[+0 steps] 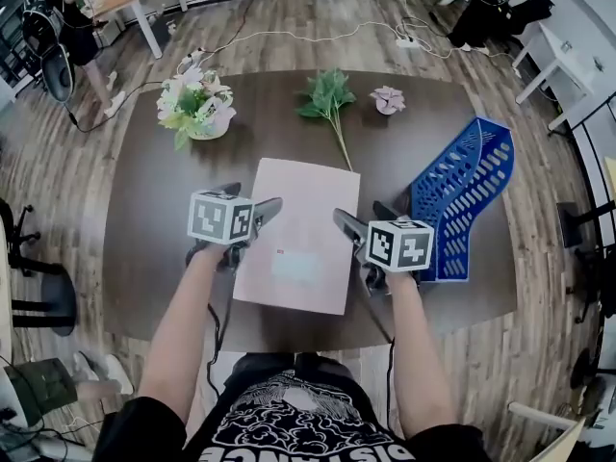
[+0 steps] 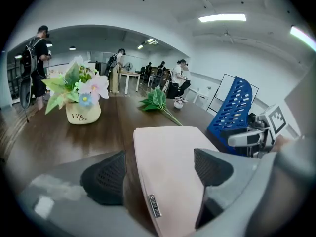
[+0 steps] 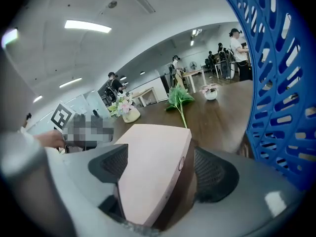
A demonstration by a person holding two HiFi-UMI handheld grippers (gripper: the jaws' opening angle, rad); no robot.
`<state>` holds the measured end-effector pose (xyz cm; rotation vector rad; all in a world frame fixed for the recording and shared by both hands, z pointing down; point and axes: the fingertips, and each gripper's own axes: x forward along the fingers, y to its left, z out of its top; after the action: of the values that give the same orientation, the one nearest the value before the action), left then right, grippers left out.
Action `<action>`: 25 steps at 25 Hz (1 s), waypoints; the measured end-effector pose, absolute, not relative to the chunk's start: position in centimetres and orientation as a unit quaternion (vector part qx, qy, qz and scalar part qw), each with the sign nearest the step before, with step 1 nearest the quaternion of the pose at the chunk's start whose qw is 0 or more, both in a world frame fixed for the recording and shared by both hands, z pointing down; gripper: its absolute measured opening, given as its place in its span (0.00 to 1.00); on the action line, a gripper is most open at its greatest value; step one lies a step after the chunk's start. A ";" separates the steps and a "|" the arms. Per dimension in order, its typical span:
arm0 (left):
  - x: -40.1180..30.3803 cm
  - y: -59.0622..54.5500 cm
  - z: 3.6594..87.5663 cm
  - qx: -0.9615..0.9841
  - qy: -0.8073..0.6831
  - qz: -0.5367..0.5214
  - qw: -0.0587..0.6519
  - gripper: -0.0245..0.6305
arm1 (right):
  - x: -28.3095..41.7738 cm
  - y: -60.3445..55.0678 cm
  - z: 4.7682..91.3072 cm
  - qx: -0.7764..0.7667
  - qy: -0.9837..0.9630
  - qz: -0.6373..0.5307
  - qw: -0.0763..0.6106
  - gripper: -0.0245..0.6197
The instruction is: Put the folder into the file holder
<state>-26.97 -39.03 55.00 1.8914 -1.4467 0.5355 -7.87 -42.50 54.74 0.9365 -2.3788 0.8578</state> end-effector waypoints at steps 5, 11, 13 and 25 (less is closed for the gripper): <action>-26.6 -40.0 57.4 0.738 -0.520 0.217 0.372 0.70 | -8.2 -43.0 57.5 0.334 -0.846 0.342 0.236 0.62; -26.2 -40.4 59.4 0.741 -0.485 0.236 0.400 0.70 | -8.4 -43.0 59.2 0.324 -0.834 0.369 0.251 0.58; -26.1 -40.5 59.8 0.743 -0.477 0.238 0.405 0.70 | -8.7 -43.0 59.8 0.320 -0.830 0.381 0.251 0.56; -25.7 -41.2 59.9 0.748 -0.452 0.242 0.421 0.64 | -9.2 -42.9 60.7 0.314 -0.807 0.411 0.286 0.48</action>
<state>-25.72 -41.15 59.91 1.8742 -1.1318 0.6073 -9.18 -42.91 60.73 0.8406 -2.1566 1.0988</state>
